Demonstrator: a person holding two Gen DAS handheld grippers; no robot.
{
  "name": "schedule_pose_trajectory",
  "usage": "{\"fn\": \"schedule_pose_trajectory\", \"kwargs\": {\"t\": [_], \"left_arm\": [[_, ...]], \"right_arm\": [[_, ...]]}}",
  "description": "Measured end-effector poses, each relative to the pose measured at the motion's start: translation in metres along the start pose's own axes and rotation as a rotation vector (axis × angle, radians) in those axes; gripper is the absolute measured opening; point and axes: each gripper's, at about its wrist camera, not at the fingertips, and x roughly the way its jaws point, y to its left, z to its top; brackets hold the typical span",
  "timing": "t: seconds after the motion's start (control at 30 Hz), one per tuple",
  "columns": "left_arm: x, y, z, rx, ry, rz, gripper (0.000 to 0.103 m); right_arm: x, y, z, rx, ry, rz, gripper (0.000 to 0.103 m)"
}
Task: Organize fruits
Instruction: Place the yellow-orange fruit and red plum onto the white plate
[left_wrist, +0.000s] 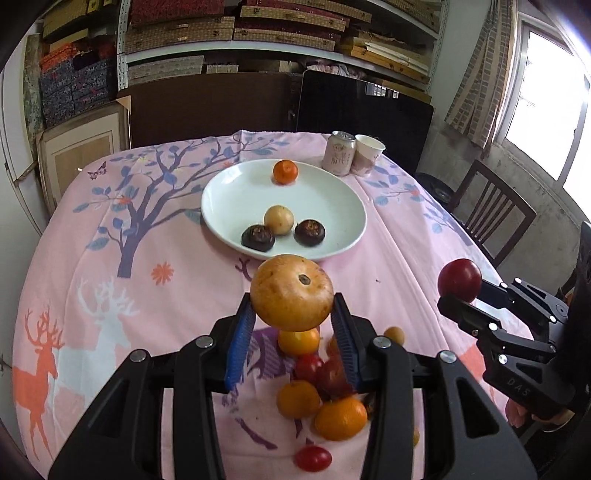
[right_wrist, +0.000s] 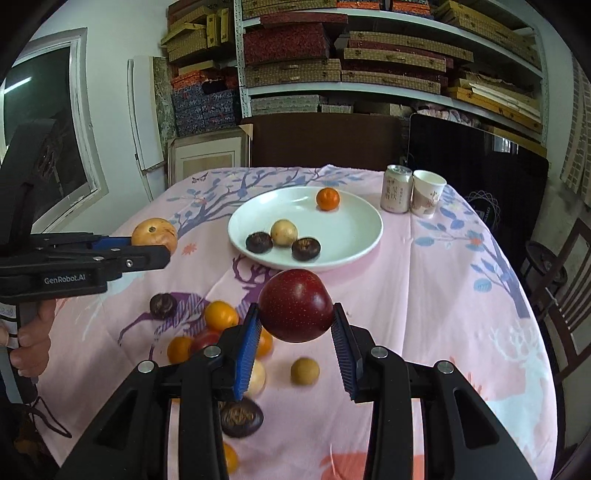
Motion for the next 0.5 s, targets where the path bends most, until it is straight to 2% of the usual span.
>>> {"fn": "schedule_pose_trajectory", "kwargs": {"t": [0.17,0.33,0.5], "left_arm": [[0.047,0.011,0.028,-0.027,0.006,0.02,0.041],[0.098,0.026,0.045,-0.08,0.051,0.035,0.041],[0.132,0.039,0.054,-0.107,0.074,0.057,0.041]], "right_arm": [[0.055,-0.009,0.027,0.016,0.04,0.001,0.039],[0.108,-0.017,0.034,0.028,0.102,-0.034,0.039],[0.137,-0.019,0.038,0.016,0.128,-0.046,0.039]]}}
